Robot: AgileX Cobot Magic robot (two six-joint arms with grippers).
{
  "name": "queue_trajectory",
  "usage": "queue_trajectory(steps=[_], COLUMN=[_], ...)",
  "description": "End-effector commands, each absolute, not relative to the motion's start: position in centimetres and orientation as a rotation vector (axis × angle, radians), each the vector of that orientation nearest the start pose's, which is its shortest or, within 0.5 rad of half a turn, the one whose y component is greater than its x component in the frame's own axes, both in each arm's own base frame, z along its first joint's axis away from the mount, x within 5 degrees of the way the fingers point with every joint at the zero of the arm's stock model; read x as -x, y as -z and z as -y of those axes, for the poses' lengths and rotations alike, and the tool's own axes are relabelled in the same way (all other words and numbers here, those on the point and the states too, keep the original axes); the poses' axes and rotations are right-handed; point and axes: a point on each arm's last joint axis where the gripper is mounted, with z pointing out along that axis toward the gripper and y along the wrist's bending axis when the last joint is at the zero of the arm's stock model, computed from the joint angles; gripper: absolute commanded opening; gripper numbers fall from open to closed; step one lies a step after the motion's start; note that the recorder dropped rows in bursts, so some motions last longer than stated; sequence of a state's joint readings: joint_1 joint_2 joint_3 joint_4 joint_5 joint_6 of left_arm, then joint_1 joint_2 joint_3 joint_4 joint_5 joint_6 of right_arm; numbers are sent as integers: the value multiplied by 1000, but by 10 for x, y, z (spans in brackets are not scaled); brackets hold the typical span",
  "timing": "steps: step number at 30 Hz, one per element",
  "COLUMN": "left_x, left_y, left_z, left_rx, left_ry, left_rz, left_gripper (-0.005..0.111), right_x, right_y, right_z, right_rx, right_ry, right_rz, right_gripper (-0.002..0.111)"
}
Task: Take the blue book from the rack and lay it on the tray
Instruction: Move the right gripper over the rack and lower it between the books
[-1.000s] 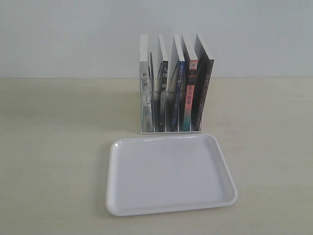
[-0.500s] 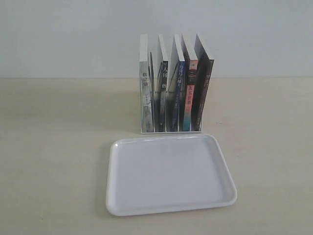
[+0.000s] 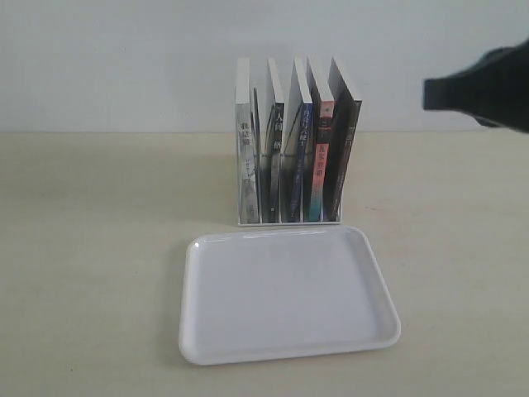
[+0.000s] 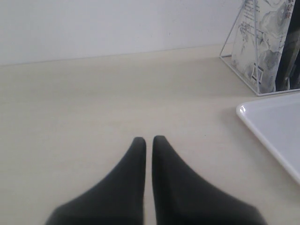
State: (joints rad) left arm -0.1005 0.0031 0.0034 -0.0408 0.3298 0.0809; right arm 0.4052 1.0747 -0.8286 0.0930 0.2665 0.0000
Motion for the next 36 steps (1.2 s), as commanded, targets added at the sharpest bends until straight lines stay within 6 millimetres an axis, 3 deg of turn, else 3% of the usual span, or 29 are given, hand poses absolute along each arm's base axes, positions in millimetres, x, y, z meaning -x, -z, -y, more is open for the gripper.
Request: queue_trajectory(steps=[1,7,12,14,20,36], left_x=[-54,-54,-54,-54,-54,-54], left_y=[-185,-185,-185,-185,-185,-185], left_z=[7,7,7,7,7,7], left_rx=[-132,-132,-132,-132,-132,-132], left_ry=[57,57,57,57,57,57], left_rz=[-1793,-1793,-1793,-1793,-1793,-1793], left_gripper=[5,5,5,5,5,5], right_x=[-249,-296,-326,-332,-340,-376], right_y=[-350,-360,-351,-348,-351,-328], right_z=[-124,-148,-163,-167,-171,-189], right_rx=[347,366,396,403,357,336], right_ry=[-401,-394,-374,-370,-397,-405], right_rz=[-2091,-2190,-2306,-2330,-2298,-2411], right_gripper=[0,0,1,7,44,46])
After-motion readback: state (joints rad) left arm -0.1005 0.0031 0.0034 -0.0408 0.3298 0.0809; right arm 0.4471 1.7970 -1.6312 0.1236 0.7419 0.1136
